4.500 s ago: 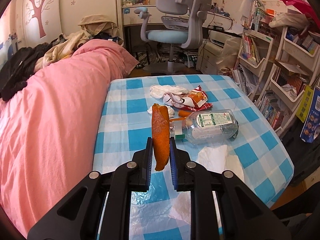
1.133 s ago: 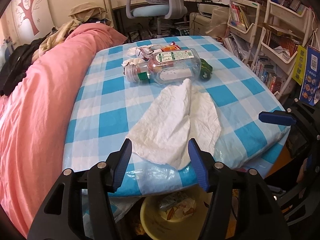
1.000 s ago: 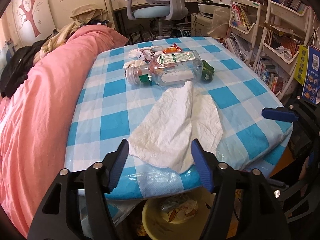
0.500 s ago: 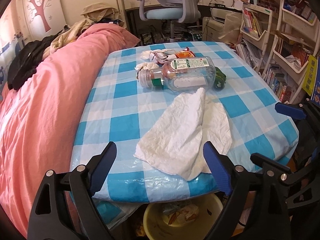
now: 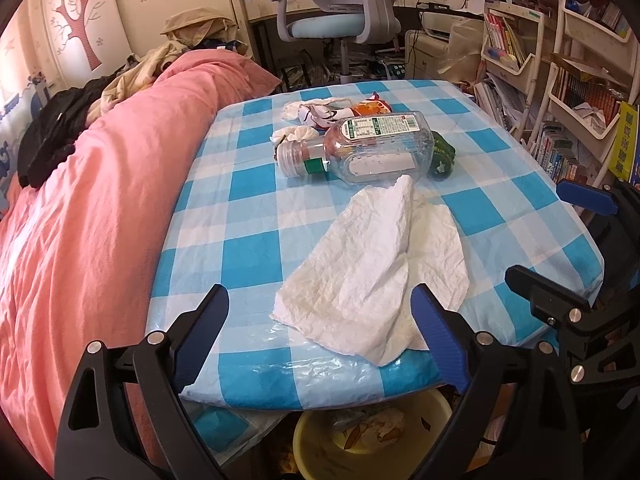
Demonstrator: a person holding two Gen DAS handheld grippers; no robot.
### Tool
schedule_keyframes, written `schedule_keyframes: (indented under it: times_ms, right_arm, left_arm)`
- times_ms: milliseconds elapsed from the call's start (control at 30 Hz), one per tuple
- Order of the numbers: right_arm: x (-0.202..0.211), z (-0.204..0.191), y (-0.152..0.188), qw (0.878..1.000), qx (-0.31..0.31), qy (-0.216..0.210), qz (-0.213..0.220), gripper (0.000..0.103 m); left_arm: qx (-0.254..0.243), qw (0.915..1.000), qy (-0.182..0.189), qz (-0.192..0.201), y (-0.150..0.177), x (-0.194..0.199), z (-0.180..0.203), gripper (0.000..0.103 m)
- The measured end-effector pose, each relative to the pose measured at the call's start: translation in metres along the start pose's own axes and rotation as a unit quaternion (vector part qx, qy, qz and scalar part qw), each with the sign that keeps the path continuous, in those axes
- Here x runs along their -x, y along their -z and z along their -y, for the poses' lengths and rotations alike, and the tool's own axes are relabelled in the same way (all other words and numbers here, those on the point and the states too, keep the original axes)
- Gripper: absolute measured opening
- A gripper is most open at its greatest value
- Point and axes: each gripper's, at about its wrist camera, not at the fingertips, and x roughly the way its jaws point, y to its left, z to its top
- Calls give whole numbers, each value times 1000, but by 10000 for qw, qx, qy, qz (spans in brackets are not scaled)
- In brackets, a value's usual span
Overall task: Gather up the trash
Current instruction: 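Position open left tool at the edge of the white tissue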
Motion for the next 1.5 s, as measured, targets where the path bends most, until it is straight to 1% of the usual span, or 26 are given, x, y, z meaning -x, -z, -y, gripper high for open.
schedule_keyframes:
  times_ms: [333,700,1000,1500]
  right_arm:
    - [-1,4,-3,10000,-64,-2,13,95]
    - [-2,9,-4,9999,-142,27,8,95]
    - [-2,11,-5,9998,-181,2,10,95]
    - [-3,12,-6,9998,-198,-4,21,95]
  left_arm:
    - [-5,10000,49,-74,-2,-4,3,90]
    - [31,9997,34,-248,-2,-12,2,90]
    - [219,9988,229,-378,-2,-15,0,90]
    - [49,9990,224,-395,-3,-15,6,90]
